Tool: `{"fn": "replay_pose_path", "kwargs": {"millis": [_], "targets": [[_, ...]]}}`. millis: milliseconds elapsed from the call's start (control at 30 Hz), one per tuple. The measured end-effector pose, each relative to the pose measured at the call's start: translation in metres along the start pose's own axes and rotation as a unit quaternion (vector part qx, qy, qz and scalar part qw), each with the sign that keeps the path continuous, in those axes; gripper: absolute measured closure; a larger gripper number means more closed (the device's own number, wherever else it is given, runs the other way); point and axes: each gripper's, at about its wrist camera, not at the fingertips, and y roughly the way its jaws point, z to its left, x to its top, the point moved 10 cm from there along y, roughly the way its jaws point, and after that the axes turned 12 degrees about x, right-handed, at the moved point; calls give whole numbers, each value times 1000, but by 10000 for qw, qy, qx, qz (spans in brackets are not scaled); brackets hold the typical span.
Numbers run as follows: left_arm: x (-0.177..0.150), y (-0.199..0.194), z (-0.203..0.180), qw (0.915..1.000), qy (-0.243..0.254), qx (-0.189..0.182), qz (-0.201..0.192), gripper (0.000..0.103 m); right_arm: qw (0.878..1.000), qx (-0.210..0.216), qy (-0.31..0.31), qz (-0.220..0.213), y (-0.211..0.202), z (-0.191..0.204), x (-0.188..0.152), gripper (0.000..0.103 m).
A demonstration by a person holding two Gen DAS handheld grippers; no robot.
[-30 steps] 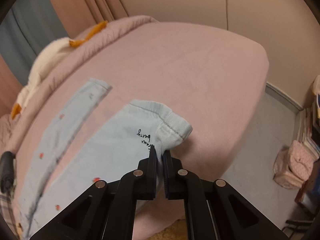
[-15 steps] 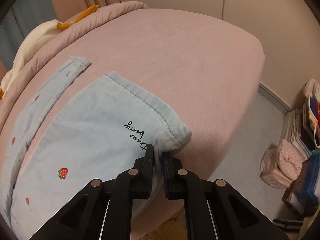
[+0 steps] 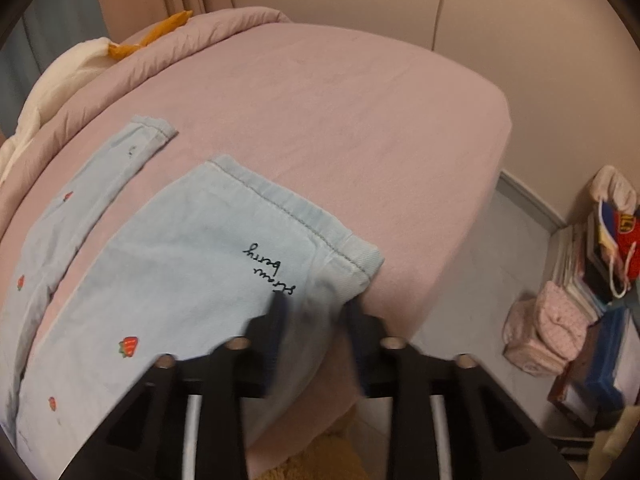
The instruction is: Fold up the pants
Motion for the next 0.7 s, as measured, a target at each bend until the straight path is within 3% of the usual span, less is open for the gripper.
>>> {"fn": "replay_pose_path", "kwargs": {"millis": [33,167,267,367,467,567,700], "targets": [[2,-3,-9,9999,27,-143,-48,16,10000,27,-49,-54,-6,5,3,59],[11,-11,-49,9975,246,-633,-216,11,9971,141,-539,-528,-42,45,23,33],[13,-6,-73,9964,397,-704,-266,8,9923,421,-900,-736,-61,87,38,32],[18,8,-88,9972,442,-564,-192,8,9815,1284,-1231,-711,-73,150,48,31],[23,20,-97,9979,433,-419,-230,8,9598,2399,-1440,-216,-65,227,47,31],[24,37,-104,9987,433,-212,-134,9,9396,3058,-1479,418,-38,298,44,31],[20,56,-106,9991,409,-66,93,9,9390,2926,-1518,978,21,364,45,31]]}}
